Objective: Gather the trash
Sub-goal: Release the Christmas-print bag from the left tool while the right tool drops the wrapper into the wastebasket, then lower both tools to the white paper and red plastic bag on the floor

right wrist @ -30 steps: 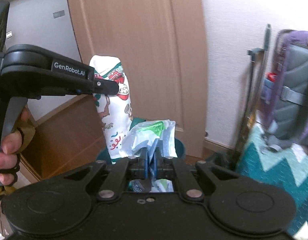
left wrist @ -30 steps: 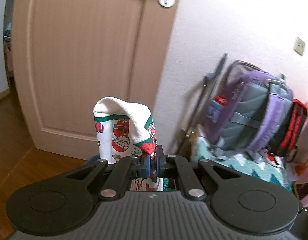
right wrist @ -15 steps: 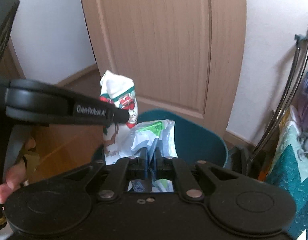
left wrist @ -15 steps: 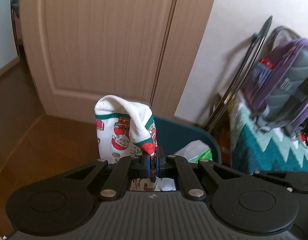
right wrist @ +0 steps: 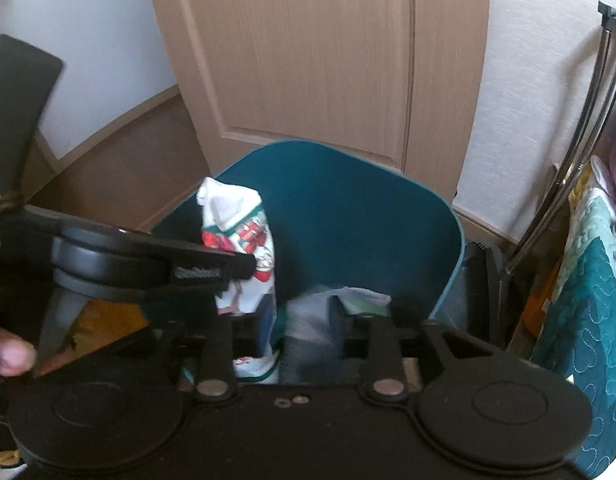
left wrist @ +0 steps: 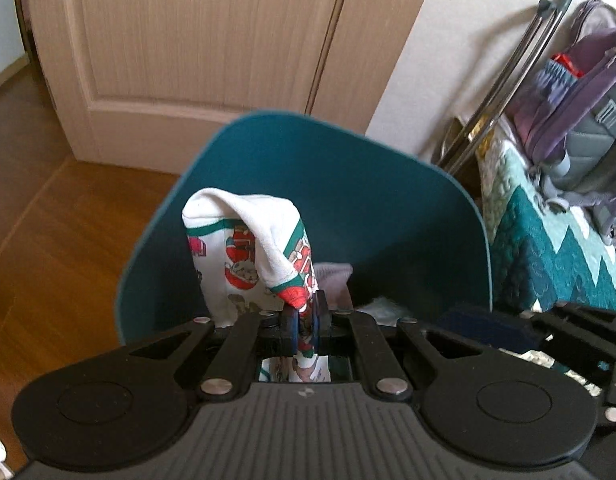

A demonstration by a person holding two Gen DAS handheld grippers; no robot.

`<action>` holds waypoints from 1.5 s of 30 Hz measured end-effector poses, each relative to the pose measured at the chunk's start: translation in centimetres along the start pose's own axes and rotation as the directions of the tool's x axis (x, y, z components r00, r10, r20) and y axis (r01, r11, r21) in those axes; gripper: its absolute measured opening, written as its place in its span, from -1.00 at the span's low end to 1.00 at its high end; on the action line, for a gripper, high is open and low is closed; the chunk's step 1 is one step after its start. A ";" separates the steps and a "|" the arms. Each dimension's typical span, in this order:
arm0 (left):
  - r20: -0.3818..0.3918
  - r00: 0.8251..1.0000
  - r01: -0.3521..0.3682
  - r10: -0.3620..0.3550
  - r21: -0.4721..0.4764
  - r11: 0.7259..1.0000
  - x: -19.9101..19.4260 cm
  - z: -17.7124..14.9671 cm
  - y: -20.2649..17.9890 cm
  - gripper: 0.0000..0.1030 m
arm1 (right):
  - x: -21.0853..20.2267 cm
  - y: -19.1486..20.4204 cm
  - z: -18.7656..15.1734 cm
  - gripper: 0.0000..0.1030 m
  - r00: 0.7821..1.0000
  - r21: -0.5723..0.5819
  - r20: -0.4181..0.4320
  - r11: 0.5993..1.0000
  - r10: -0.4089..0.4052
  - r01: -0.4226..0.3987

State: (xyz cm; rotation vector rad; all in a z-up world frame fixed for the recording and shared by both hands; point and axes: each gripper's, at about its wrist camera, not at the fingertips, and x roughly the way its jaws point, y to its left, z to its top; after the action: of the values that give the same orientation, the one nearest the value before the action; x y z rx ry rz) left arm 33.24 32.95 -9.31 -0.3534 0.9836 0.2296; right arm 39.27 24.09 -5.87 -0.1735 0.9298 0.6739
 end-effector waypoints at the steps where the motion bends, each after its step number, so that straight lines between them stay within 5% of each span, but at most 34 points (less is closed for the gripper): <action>1: -0.008 1.000 -0.003 0.003 -0.004 1.000 0.1 -0.1 0.0 -0.78 | -0.2 0.0 -0.1 -0.21 1.000 0.004 0.005 1.000 0.001 -0.001; 4: -0.008 1.000 -0.015 0.015 -0.010 1.000 -0.2 -0.4 -0.2 -0.67 | -1.1 -0.1 -0.2 -0.12 1.000 0.013 0.010 1.000 -0.005 0.005; 12: 0.030 0.999 -0.009 0.010 -0.008 1.000 -3.0 -1.0 -1.7 -0.02 | -5.4 -0.8 -1.4 -0.03 0.999 0.040 0.036 0.999 -0.005 0.003; 33: 0.152 0.980 0.115 -0.132 0.118 0.986 -16.1 -6.1 -10.8 0.60 | -20.3 -2.2 -7.3 0.09 0.991 0.041 0.129 0.999 -0.041 0.036; 45: 0.131 0.970 0.180 -0.207 0.189 0.965 -16.4 -10.9 -17.1 0.83 | -25.5 -6.9 -12.7 0.10 0.989 0.113 0.131 0.992 -0.062 0.047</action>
State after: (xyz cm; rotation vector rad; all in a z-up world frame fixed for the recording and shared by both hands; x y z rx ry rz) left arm 21.96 12.48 2.20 -0.2641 0.8078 -0.0102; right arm 24.25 1.61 5.55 -0.0548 0.8273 0.5751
